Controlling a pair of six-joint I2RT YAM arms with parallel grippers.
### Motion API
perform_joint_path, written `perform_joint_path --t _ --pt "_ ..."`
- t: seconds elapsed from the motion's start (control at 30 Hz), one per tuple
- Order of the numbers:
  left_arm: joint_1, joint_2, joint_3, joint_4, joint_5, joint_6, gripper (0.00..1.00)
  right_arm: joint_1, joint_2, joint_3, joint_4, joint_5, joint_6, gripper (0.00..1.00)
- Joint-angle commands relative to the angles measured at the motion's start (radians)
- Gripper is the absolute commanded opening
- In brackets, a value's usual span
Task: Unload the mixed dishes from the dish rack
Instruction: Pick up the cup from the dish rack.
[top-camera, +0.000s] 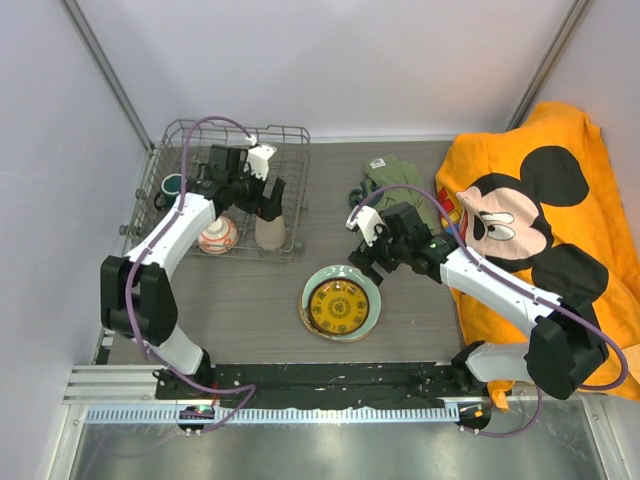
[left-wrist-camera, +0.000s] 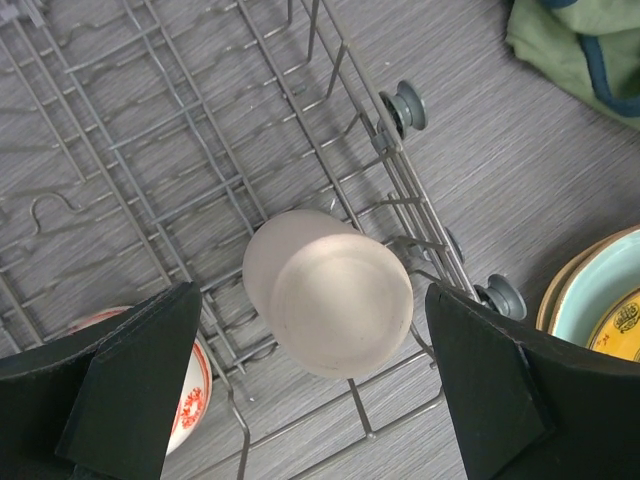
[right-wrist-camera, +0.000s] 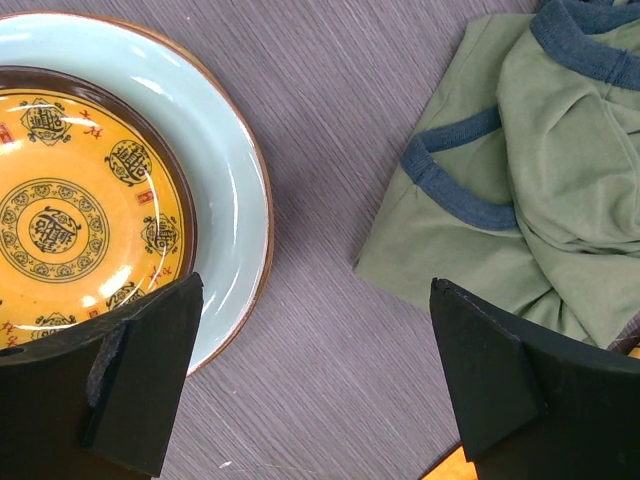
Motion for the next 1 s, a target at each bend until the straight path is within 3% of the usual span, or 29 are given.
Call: perform_joint_path --t 0.0,0.97 --pt "-0.028 0.005 0.046 -0.005 -0.035 0.017 1.00 0.002 -0.009 -0.002 0.035 0.014 -0.010 1.00" --pt "-0.092 0.072 0.031 -0.022 -0.173 0.091 1.00 0.003 -0.003 -0.008 0.031 0.022 -0.022 1.00"
